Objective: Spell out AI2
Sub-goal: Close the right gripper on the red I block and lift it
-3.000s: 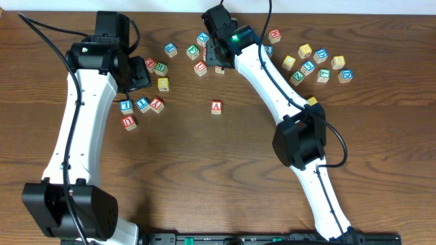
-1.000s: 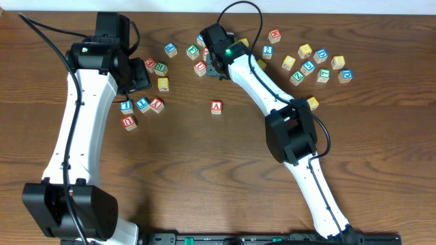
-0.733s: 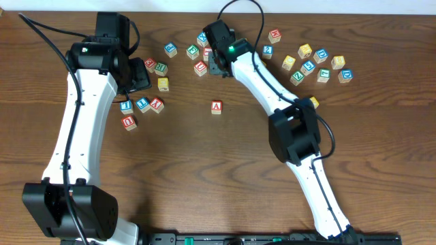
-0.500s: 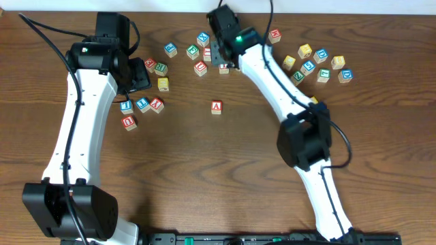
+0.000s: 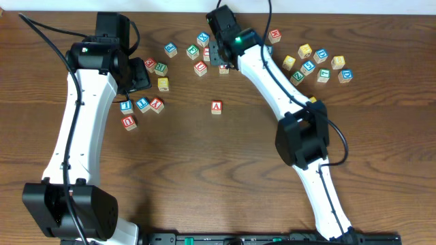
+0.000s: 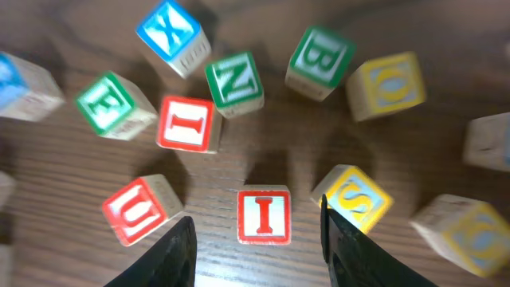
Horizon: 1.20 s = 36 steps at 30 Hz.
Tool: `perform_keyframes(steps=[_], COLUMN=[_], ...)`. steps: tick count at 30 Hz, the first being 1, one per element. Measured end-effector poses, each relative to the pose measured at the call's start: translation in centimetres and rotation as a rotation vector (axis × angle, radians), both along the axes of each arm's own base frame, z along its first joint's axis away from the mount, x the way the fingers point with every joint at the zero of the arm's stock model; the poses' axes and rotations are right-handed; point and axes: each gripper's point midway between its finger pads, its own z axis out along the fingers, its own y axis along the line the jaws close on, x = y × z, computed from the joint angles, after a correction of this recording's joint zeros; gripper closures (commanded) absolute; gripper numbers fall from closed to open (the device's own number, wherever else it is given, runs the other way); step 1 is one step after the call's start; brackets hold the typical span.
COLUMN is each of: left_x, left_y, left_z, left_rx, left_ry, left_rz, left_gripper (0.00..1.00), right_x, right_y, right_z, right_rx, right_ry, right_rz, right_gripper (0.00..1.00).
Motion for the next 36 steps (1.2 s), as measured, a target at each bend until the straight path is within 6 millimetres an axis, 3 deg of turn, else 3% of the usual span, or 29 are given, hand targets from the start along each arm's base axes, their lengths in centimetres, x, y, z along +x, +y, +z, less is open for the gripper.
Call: perform_keyframes(steps=[3,7,16,21,29,36], left_x=[0.0,0.0,0.0,0.0,0.0,0.0], left_y=[0.0,0.0,0.0,0.0,0.0,0.0], left_z=[0.0,0.0,0.0,0.0,0.0,0.0], left_rx=[0.0,0.0,0.0,0.0,0.0,0.0], left_ry=[0.0,0.0,0.0,0.0,0.0,0.0], left_rz=[0.0,0.0,0.0,0.0,0.0,0.0], left_gripper=[0.36,0.36,0.36,0.36,0.36,0.36], right_x=[-0.2,-0.4,-0.2,-0.3,-0.4,-0.4], right_y=[0.1,0.1,0.2,0.2,0.1,0.1], right_z=[-2.3,-3.8,-4.0,-4.9,-6.1,-6.1], right_rx=[-0.01,-0.018,-0.014,-0.02,-0.026,-0.024], right_ry=[0.037,0.061,0.056,0.068,0.083,0.083], right_rz=[0.005,0.008,0.008,0.007,0.003,0.0], right_gripper=[0.53,0.53,0.56,0.65,0.66,0.78])
